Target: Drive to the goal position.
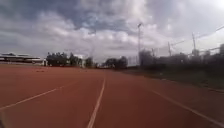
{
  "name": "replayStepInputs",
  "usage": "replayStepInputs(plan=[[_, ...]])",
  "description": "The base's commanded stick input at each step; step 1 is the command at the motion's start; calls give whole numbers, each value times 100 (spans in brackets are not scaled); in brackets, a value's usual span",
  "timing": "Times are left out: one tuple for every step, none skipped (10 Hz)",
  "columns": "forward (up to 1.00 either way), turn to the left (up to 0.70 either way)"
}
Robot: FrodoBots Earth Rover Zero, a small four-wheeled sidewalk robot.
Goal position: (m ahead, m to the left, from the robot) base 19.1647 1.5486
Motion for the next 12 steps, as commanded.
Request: replayStepInputs(plan=[[70, 0], [70, 0], [70, 0], [70, 0], [70, 0], [70, 0], [70, 0], [70, 0], [70, 0], [70, 0], [70, 0], [70, 0]])
